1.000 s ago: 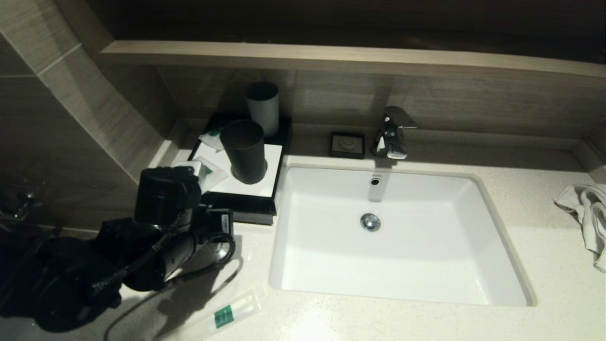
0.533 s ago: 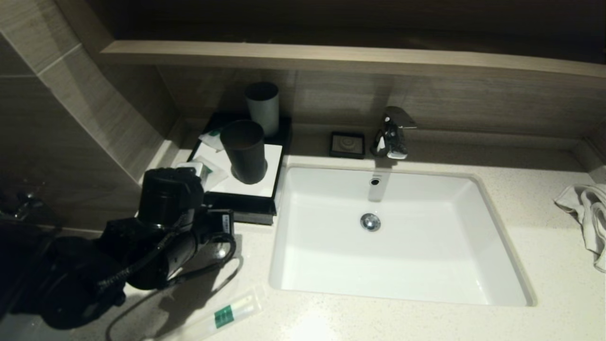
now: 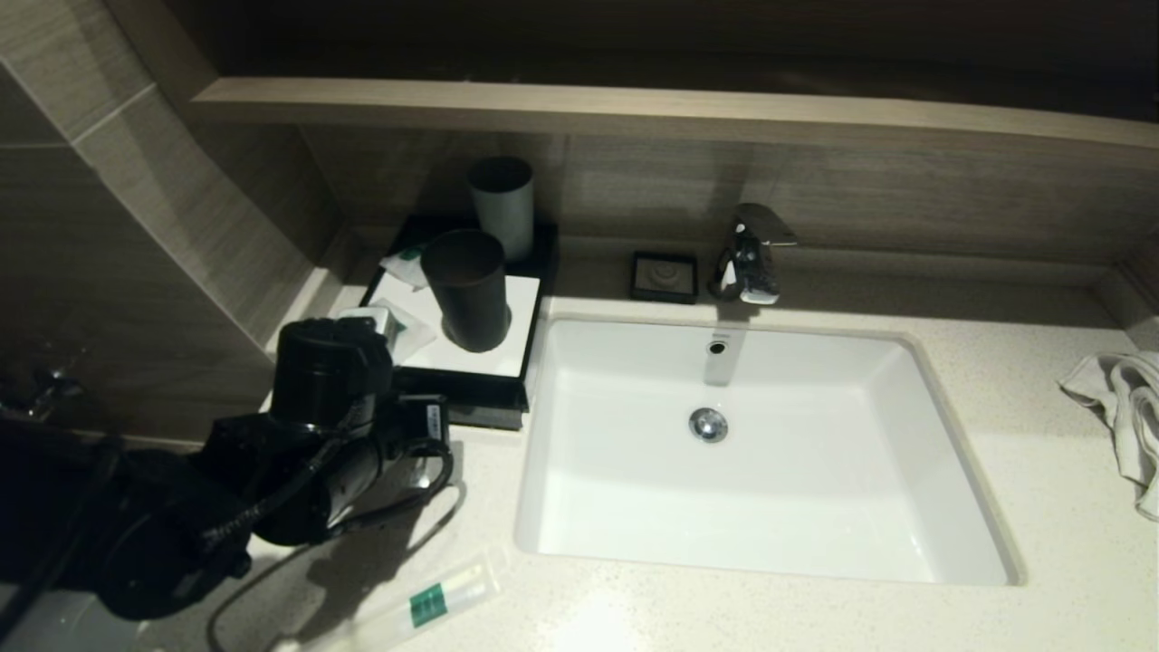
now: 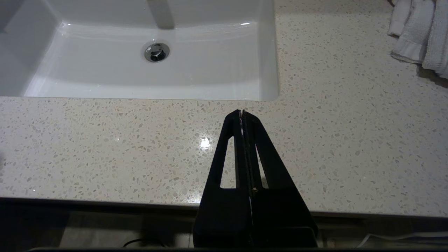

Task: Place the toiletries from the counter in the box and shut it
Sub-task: Open the drawer

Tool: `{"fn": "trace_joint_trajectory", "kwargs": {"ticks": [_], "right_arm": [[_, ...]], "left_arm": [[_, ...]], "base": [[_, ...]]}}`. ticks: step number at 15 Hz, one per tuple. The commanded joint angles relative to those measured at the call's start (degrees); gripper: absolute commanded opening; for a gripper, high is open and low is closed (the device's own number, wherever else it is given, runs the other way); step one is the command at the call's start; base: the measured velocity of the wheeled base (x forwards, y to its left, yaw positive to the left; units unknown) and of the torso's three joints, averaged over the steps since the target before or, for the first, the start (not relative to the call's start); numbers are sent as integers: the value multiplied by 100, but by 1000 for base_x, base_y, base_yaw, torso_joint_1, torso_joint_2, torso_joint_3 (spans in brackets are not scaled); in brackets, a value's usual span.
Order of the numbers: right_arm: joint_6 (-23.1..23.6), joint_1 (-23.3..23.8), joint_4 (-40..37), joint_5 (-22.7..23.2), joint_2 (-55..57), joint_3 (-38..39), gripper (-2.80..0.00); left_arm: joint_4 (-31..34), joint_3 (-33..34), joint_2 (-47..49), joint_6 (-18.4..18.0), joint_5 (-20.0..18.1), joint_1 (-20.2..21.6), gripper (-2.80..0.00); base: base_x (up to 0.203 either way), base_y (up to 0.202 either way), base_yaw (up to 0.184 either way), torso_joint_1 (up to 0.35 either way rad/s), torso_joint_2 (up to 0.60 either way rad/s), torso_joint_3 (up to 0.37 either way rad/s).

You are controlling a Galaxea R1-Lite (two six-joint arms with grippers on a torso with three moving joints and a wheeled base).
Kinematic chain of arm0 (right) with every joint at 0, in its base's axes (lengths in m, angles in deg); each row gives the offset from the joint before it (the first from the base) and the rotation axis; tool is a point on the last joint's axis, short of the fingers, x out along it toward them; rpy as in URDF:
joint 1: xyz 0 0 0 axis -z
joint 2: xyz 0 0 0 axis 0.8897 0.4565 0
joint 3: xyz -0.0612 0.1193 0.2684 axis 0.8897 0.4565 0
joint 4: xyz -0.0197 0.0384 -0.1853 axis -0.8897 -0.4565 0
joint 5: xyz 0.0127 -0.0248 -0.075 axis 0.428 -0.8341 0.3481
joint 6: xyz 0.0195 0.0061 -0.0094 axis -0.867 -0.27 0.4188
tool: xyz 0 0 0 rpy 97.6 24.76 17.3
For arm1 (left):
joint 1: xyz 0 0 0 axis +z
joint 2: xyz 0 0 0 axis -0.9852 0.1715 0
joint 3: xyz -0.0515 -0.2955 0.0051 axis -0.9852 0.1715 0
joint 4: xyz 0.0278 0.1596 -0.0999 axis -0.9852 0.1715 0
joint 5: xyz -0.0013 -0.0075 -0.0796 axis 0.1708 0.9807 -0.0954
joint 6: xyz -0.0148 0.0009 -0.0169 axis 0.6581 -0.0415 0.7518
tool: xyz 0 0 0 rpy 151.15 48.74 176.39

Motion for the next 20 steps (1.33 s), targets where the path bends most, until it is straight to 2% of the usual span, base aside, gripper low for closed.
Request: {"fn": "trace_joint_trajectory", "kwargs": {"ticks": [1, 20], "right_arm": [[-6, 0, 0, -1, 0, 9, -280], [-6, 0, 0, -1, 0, 9, -280]], "left_arm": [[-50, 1, -34, 10, 15, -1, -280], [-67, -219, 289, -13, 15, 19, -280]], "base": [[0, 0, 0, 0, 0, 0], [0, 0, 0, 0, 0, 0]]}}
